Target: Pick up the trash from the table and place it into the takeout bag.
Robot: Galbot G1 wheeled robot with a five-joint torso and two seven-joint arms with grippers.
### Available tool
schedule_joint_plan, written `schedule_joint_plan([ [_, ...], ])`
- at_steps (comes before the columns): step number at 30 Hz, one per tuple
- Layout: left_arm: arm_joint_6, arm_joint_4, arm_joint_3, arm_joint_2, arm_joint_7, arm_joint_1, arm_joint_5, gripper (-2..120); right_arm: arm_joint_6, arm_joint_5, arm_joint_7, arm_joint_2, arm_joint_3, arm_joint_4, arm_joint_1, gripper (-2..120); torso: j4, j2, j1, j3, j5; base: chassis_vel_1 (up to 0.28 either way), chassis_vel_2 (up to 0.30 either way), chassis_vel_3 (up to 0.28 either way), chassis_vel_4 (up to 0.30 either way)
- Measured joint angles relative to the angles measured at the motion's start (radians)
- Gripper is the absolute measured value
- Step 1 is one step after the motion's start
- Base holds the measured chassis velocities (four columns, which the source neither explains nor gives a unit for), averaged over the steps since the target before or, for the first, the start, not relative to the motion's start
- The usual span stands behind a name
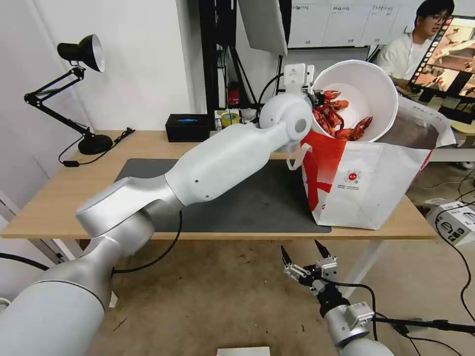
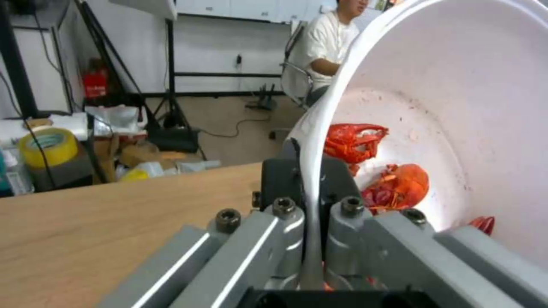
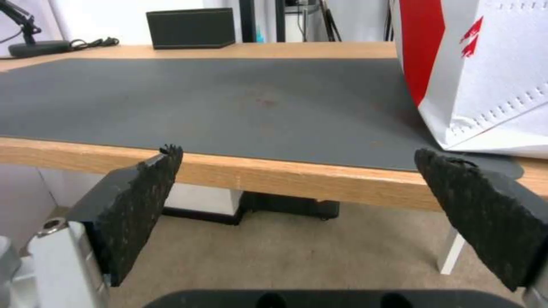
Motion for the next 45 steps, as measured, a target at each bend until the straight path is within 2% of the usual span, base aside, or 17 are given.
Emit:
schedule_joint_plan([
  [11,0.059,-0.073,0.029,0.054,0.072,0.003,-0.031,0,0.000,0.000,0.000,0.000,0.000,0.000,0.000,100,0.0000,0.000,0.000,0.000,-0.0001,0.000,0.000,0.000,0.000],
  [26,0.123,-0.132,0.048,0.107,0.071,0.023,-0.048,0,0.000,0.000,0.000,0.000,0.000,0.000,0.000,100,0.0000,0.000,0.000,0.000,-0.0001,0.000,0.000,0.000,0.000],
  [28,0.128,-0.141,0.048,0.113,0.071,0.024,-0.050,3,0.000,0.000,0.000,0.000,0.000,0.000,0.000,100,0.0000,0.000,0.000,0.000,-0.0001,0.000,0.000,0.000,0.000],
  [31,0.130,-0.154,0.048,0.120,0.070,0.024,-0.057,16,0.000,0.000,0.000,0.000,0.000,0.000,0.000,100,0.0000,0.000,0.000,0.000,-0.0001,0.000,0.000,0.000,0.000],
  [32,0.130,-0.154,0.048,0.120,0.070,0.024,-0.057,16,0.000,0.000,0.000,0.000,0.000,0.000,0.000,100,0.0000,0.000,0.000,0.000,-0.0001,0.000,0.000,0.000,0.000],
  [35,0.130,-0.158,0.046,0.123,0.070,0.024,-0.066,30,0.000,0.000,0.000,0.000,0.000,0.000,0.000,100,0.0000,0.000,0.000,0.000,-0.0001,0.000,0.000,0.000,0.000],
  [36,0.130,-0.158,0.046,0.123,0.070,0.024,-0.066,30,0.000,0.000,0.000,0.000,0.000,0.000,0.000,100,0.0000,0.000,0.000,0.000,-0.0001,0.000,0.000,0.000,0.000],
  [38,0.130,-0.159,0.045,0.123,0.069,0.024,-0.067,40,0.000,0.000,0.000,0.000,0.000,0.000,0.000,100,0.0000,0.000,0.000,0.000,-0.0001,0.000,0.000,0.000,0.000],
  [40,0.129,-0.159,0.045,0.123,0.069,0.024,-0.067,44,0.000,0.000,0.000,0.000,0.000,0.000,0.000,100,0.0000,0.000,0.000,0.000,-0.0001,0.000,0.000,0.000,0.000],
  [43,0.122,-0.162,0.040,0.123,0.068,0.026,-0.067,59,0.000,0.000,0.000,0.000,0.000,0.000,0.000,100,0.0000,0.000,0.000,0.000,-0.0001,0.000,0.000,0.000,0.000],
  [44,0.122,-0.162,0.040,0.123,0.068,0.026,-0.067,59,0.000,0.000,0.000,0.000,0.000,0.000,0.000,100,0.0000,0.000,0.000,0.000,-0.0001,0.000,0.000,0.000,0.000],
  [45,0.109,-0.166,0.040,0.125,0.068,0.028,-0.068,64,0.000,0.000,0.000,0.000,0.000,0.000,0.000,100,-0.0001,0.000,0.000,0.000,-0.0001,0.000,0.000,0.000,0.000],
])
